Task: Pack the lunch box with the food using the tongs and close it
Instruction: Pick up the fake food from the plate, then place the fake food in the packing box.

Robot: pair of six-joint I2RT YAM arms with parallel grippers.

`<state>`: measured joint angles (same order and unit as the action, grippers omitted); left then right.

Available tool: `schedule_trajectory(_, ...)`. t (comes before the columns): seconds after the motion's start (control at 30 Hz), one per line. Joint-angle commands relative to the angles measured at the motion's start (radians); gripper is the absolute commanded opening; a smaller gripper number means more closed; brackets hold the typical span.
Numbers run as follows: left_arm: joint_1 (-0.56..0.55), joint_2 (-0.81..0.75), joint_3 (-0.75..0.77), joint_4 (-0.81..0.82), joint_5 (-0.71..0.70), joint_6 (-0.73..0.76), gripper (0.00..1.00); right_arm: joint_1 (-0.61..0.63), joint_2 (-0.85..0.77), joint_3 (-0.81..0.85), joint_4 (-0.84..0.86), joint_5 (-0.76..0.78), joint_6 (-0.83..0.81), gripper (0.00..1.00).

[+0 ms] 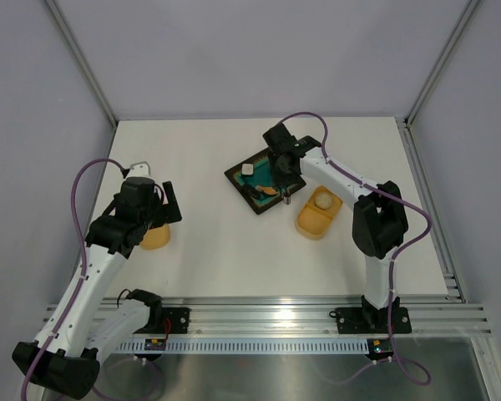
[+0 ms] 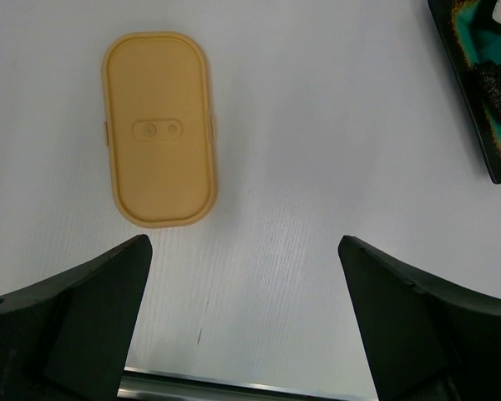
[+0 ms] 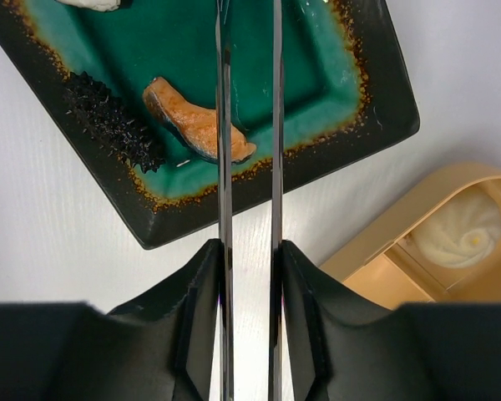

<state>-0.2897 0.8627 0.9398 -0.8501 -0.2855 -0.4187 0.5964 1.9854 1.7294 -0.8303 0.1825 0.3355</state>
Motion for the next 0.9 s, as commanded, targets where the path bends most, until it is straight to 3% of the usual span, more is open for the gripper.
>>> schedule_trajectory(0.0,-0.002,-0.016,0.014,0.017,-0.020,0.003,0.99,-0.003,-0.010,0.041,0.028,0.005,-0.007,0.36)
schedule_trajectory(0.33,0.000,-0.011,0.014,0.017,-0.014,0.001,0.99,-0.003,-0.114,-0.005,0.016,-0.029,0.014,0.09)
schedule_trajectory(0.87,0.000,-0.004,0.014,0.040,0.019,0.001,0.99,-0.059,-0.594,-0.341,-0.088,0.117,0.132,0.08)
